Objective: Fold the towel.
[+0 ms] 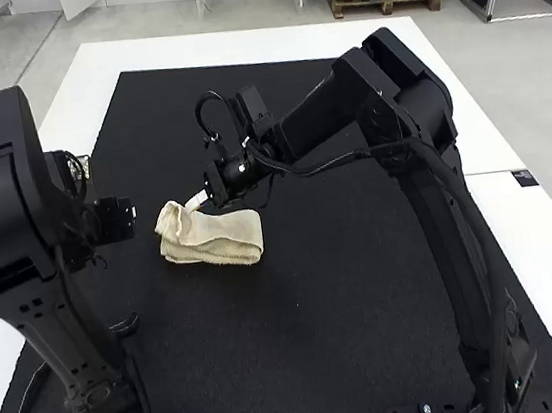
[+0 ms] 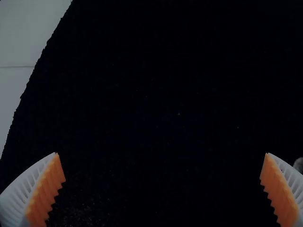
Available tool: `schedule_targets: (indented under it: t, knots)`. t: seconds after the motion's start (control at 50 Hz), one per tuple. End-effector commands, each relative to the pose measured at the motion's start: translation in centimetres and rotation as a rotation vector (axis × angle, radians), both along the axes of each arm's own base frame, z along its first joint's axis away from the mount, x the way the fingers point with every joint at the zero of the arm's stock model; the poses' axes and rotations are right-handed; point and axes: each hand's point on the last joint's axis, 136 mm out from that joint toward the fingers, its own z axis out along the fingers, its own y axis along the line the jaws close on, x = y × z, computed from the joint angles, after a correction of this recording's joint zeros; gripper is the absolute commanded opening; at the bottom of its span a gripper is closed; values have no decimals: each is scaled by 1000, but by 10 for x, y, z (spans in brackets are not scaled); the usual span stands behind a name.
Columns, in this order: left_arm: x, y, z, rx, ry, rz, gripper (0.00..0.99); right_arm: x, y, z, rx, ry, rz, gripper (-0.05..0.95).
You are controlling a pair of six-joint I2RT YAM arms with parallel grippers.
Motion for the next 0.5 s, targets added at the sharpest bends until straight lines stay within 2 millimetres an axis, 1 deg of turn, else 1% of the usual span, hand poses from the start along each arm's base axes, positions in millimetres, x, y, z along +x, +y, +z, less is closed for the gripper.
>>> schedule_targets:
  t: [0.0, 0.24, 0.32, 0.48]
  knots:
    - [2, 2, 13, 20, -41, -9, 969, -2, -1, -8, 14, -16, 29, -23]
    - [4, 2, 15, 20, -52, -8, 970, 0, 2, -31, 19, -20, 28, -23]
    - [4, 2, 15, 18, -51, -8, 969, -2, 3, -44, 8, -10, 30, -23]
    - [4, 0, 16, 14, -54, -12, 969, -7, -3, -71, -4, -11, 27, -23]
